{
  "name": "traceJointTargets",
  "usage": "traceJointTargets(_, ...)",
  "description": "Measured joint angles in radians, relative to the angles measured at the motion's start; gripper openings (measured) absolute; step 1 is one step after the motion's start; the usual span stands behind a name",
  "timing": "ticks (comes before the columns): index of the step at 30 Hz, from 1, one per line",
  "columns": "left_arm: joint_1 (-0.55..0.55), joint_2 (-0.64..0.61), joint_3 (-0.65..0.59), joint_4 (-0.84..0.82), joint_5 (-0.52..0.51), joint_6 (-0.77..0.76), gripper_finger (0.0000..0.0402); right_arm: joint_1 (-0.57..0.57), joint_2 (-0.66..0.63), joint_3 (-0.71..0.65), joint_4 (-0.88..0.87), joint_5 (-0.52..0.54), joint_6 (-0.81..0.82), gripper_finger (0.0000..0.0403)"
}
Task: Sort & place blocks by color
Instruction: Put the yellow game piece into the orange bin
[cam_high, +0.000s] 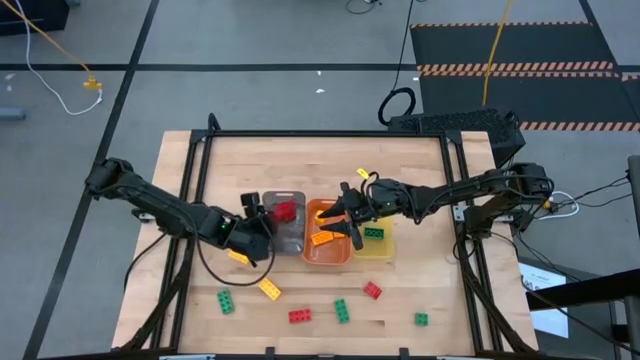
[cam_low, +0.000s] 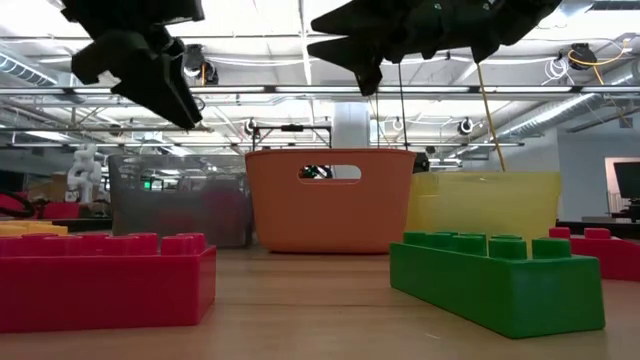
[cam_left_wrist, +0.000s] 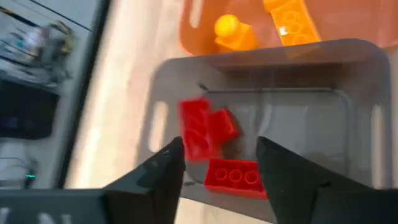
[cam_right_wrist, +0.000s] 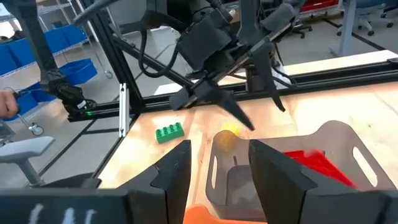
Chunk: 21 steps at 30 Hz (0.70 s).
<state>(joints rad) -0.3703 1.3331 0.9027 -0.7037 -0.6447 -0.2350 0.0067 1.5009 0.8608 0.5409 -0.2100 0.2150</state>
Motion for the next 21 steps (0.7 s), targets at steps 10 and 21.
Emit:
traceJointTargets(10, -0.018, -0.025, 0.048, -0.013, 0.035, -0.056, 0.0273, 0.000, 0.000, 0.000, -0.025, 0.000, 0.000, 0.0153)
traceJointTargets(21, -0.106, -0.032, 0.170, -0.294, 0.314, -0.347, 0.0275, 0.001, 0.000, -0.001, -0.045, 0.000, 0.000, 0.0153)
